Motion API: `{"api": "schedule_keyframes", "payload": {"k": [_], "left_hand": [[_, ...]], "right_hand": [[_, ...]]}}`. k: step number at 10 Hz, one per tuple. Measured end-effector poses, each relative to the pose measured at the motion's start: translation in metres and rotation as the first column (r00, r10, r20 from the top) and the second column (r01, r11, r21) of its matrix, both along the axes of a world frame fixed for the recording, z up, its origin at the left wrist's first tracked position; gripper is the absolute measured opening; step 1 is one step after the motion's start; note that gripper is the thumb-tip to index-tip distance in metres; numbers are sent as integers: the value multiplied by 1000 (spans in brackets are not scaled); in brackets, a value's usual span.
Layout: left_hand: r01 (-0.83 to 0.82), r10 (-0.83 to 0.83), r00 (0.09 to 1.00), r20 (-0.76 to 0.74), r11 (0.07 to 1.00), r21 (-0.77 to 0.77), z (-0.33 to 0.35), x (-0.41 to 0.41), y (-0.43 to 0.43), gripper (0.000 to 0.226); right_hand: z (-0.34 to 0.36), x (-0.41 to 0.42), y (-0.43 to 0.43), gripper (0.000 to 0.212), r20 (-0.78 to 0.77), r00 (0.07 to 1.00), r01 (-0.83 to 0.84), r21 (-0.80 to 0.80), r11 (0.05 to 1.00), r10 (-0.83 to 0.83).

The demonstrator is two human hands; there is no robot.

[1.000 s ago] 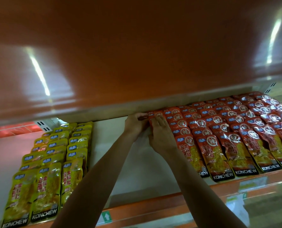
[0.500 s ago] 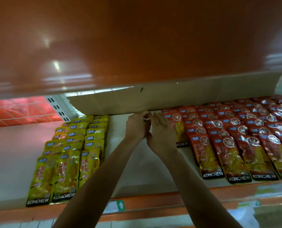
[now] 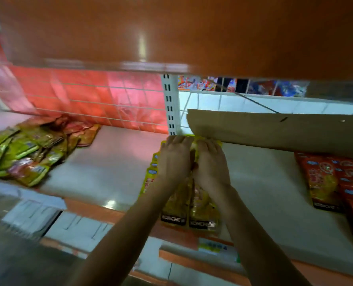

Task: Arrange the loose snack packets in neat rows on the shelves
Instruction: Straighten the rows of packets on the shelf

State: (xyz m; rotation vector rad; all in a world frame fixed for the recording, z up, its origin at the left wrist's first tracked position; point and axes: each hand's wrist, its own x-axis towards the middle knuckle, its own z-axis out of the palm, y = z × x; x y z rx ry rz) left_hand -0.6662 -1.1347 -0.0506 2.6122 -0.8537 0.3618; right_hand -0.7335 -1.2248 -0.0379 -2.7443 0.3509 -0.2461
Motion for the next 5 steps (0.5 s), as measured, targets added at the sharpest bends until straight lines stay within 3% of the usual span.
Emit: {"api": "schedule_keyframes", "payload": {"k": [1,4,5], "left_hand": [[-84,84,996,6,996,-19,-6,26,51,41],[-190,193,981,-15,975,113,-18,120,206,55],[-199,207,978,-37,968,152,-19,149,238,58]], "right_hand": [[9,26,53,41,59,994,-90,-58,994,94],[25,102,211,44,-44,984,-171,38,985,172],[15,131,242,44,43,985,-169,29,985,168]]}}
